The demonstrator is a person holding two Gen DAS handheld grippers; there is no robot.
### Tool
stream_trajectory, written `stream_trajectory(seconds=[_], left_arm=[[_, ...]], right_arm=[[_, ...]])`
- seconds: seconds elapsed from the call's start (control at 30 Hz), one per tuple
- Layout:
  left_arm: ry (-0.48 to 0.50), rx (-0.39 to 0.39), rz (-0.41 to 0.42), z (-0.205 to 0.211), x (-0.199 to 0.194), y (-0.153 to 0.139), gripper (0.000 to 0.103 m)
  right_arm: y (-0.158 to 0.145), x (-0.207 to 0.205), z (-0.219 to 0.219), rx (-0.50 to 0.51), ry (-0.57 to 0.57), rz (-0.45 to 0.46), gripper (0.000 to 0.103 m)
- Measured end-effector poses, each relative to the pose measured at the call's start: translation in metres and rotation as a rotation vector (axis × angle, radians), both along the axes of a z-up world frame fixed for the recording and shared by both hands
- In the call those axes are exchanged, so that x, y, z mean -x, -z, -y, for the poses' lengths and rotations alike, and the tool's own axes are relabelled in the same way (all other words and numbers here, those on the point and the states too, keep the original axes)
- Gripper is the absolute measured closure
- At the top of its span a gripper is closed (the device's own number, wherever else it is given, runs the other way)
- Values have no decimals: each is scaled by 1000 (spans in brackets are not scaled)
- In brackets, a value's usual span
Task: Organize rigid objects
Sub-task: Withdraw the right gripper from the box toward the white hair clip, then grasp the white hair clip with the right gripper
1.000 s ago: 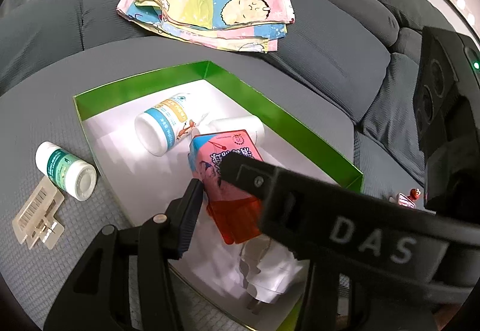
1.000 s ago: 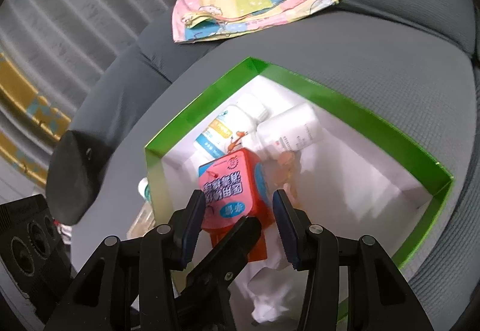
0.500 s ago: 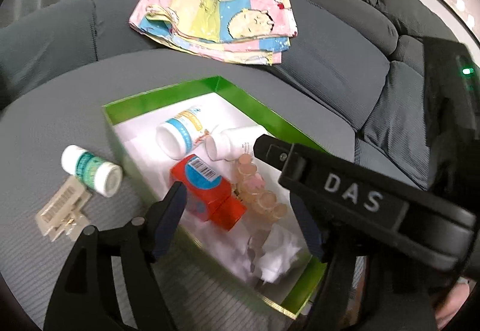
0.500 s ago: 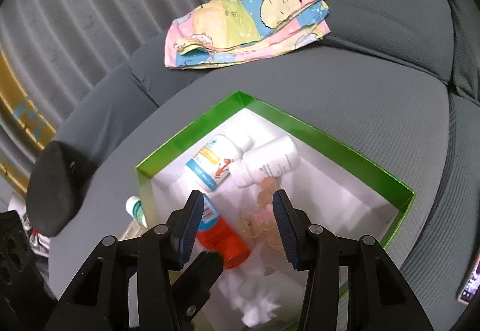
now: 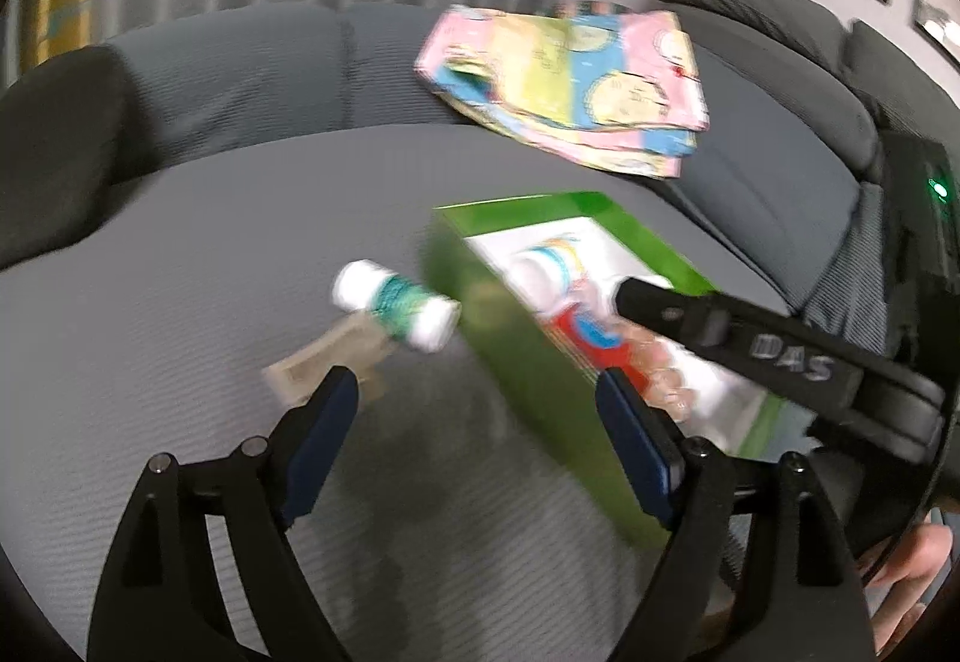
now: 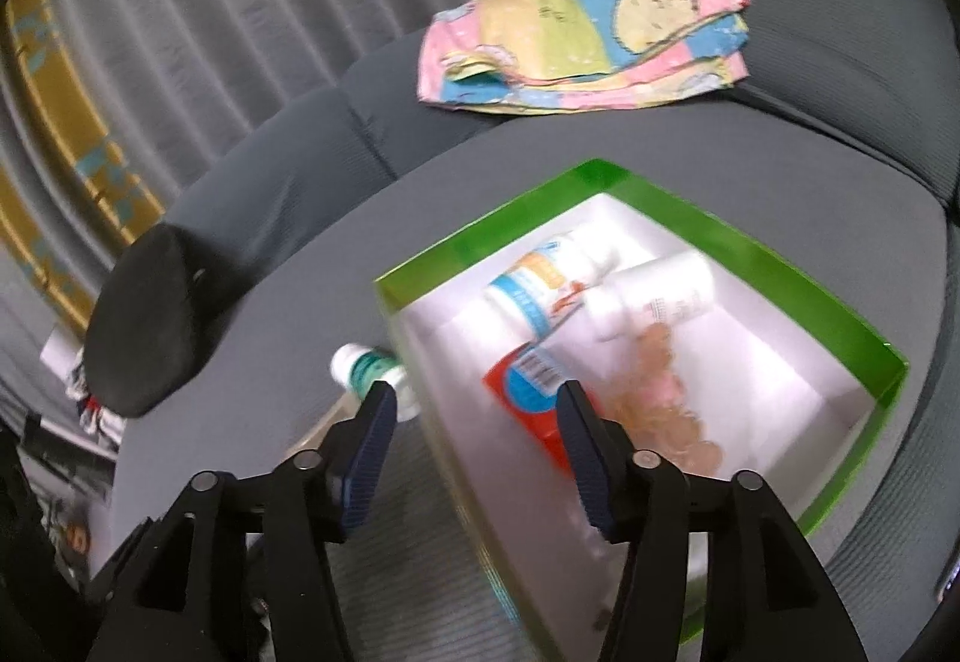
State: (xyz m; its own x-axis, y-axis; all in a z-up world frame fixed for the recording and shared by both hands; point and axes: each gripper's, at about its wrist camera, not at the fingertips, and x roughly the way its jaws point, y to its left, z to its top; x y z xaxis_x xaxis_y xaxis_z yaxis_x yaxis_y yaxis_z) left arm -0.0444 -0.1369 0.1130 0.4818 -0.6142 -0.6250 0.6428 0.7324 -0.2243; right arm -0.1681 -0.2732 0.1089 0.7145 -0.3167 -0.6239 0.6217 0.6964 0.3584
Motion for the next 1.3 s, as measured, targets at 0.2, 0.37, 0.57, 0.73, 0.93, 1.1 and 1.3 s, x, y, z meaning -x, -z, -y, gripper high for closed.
stream_trajectory(seconds=[0.2,0.37,0.57,0.73,0.93,1.1,1.3], left_arm=[[-175,-20,-34,-58,-27,10,19],[-306,-26,-105,-105,-49,21,19],[-384,-34,-157,-141,-59,29,19],[-412,-41,-176,-161,-60,32,19],[-442,-70,-178,-183,-59,35,19],[-465,-73,-188,-199,-56,37,19],[-482,-79,-191,-205,-61,38,19]], right_arm=[[2,-17,-22,-14,-90,5,34],[9,-40,-43,-26,-164,-17,31],[27,-84,-68,-48,-264,-88,31],[50,-122,-76,-56,-273,-169,31],[64,-146,-81,4,-219,-234,31],[71,-153,-77,25,-153,-249,31],[78,-162,-74,21,-134,-256,31]])
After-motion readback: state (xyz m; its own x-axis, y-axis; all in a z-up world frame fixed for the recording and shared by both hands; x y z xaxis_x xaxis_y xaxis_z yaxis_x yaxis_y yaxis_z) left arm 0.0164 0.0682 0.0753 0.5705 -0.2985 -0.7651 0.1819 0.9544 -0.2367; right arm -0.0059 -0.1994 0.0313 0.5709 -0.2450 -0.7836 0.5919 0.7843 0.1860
